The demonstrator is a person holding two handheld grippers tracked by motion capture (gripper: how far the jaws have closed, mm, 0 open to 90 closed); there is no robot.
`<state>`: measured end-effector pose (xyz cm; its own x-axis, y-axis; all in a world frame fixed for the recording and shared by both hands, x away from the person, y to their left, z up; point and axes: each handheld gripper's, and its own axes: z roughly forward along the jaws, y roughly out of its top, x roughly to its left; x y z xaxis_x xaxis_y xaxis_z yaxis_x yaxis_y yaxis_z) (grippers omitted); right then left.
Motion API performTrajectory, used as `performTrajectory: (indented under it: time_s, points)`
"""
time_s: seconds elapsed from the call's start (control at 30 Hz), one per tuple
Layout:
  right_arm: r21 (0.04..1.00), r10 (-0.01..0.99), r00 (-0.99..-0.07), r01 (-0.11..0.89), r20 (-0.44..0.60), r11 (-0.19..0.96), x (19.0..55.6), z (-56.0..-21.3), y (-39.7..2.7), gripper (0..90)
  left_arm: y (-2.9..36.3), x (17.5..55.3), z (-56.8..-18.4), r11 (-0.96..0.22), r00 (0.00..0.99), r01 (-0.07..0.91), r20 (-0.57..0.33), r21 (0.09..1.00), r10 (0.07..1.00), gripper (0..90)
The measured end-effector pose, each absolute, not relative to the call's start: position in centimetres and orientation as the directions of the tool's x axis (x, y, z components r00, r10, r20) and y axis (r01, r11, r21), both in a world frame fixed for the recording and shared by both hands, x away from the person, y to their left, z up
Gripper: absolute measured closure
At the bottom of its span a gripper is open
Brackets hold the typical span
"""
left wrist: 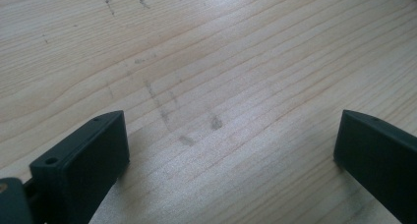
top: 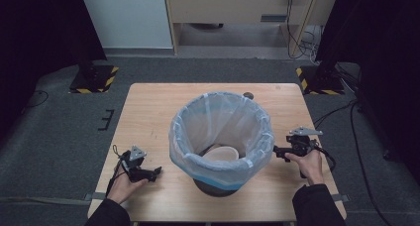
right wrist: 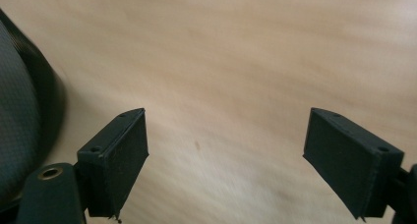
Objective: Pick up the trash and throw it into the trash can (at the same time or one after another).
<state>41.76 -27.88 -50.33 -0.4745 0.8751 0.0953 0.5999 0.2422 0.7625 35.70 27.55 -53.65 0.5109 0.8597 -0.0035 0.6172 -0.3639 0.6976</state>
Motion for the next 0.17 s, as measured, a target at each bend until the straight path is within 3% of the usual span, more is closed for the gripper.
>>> performTrajectory:
  time_s: [0.17]
  points:
    - [0.706, 0.871, -0.487, 0.641, 0.069, 0.302, 41.7, -51.9, -28.6, 15.5, 27.6, 35.7, -53.6, -0.364, 0.511, 0.617, -0.004, 0.697, 0.860, 0.0]
